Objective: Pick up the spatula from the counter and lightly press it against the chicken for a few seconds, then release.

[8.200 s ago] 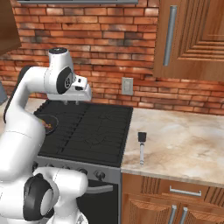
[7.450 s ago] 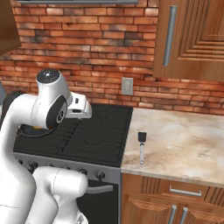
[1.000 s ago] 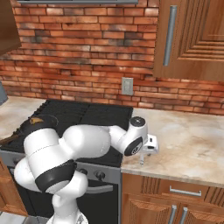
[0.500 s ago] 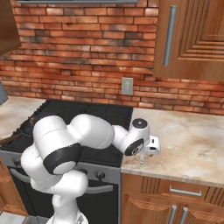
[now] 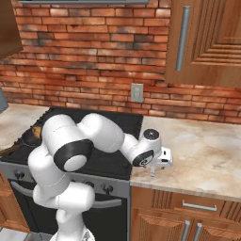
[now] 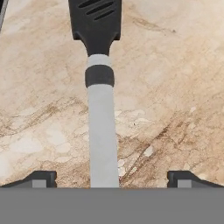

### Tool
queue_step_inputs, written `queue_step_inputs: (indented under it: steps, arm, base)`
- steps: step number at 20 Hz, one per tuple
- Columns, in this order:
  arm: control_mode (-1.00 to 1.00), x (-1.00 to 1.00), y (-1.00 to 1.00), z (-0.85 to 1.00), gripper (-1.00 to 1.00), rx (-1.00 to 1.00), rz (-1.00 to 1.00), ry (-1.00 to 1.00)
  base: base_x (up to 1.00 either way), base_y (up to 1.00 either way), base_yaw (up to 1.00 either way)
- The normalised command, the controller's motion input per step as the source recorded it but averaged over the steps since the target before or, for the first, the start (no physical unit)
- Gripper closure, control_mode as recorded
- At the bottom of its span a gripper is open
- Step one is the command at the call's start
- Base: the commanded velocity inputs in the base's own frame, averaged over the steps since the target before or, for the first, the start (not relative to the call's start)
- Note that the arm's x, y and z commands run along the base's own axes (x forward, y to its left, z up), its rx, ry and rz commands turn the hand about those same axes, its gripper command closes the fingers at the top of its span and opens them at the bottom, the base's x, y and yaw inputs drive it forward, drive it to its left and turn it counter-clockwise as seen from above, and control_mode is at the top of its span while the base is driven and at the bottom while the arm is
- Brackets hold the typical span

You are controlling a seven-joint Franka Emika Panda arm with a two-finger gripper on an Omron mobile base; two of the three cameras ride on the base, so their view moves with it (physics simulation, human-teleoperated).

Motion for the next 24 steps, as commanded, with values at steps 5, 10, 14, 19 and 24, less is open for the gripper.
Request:
queue_step_inputs:
  steps: [5,10,14,19,24]
  arm:
    - [-1.0,0.07,0.0,-0.2,-1.0,0.0,0.0,0.0]
    - [-1.0,0.05,0.0,-0.24,1.0,0.0,0.0,0.01]
    - [-1.0,0.0,0.0,-0.12,1.0,0.0,0.0,0.0]
    - [-1.0,0.0,0.04,-0.05,1.0,0.0,0.0,0.0]
    - [-1.0,0.0,0.23,0.0,1.0,-0.06,0.01,-0.1]
  base:
    - [0.0,0.0,0.0]
    - [0.0,0.0,0.0]
    - [0.0,0.0,0.0]
    - [0.0,0.0,0.0]
    - [0.0,0.0,0.0]
